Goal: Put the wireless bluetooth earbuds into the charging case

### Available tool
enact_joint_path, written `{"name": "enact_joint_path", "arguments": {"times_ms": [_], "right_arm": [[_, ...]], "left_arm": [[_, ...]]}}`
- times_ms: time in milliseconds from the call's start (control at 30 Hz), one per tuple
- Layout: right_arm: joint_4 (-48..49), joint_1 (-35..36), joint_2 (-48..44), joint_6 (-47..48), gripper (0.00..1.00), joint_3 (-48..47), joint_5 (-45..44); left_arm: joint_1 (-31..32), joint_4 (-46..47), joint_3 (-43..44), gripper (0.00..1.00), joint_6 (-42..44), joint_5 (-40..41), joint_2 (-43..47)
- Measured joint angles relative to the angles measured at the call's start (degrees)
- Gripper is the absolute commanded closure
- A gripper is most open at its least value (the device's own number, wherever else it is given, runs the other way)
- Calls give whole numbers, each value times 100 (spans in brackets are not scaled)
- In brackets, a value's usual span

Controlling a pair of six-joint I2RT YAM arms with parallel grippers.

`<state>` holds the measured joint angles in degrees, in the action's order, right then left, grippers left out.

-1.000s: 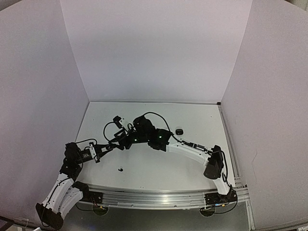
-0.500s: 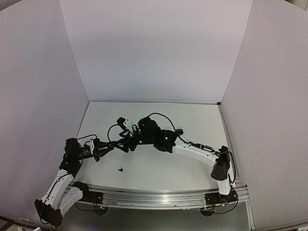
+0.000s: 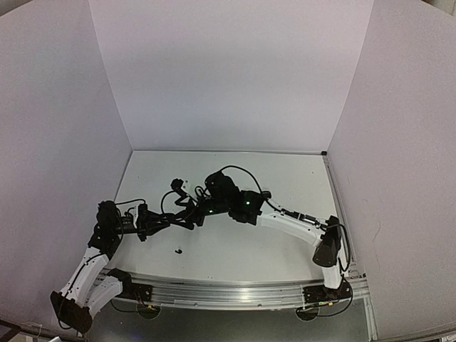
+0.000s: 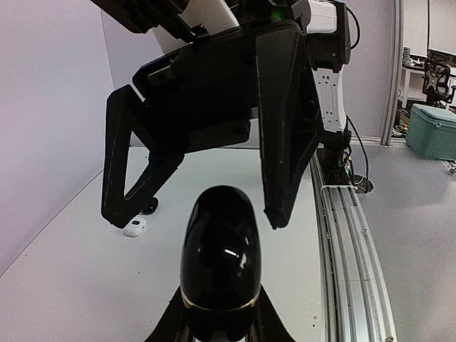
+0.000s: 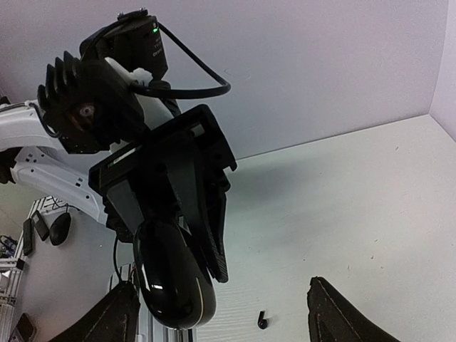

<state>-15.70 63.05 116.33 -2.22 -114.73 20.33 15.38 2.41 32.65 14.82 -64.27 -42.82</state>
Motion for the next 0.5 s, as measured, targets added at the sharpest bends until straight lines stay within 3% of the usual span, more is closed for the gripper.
{"name": "enact_joint_path", "arguments": {"times_ms": [333, 500], "right_arm": [[-297, 0, 232, 382, 25, -297, -98], [-426, 0, 258, 411, 26, -397, -173]], "left_arm": [[-3, -177, 109, 100, 47, -165, -145], [-22, -953, 429, 100, 894, -155, -204]]}}
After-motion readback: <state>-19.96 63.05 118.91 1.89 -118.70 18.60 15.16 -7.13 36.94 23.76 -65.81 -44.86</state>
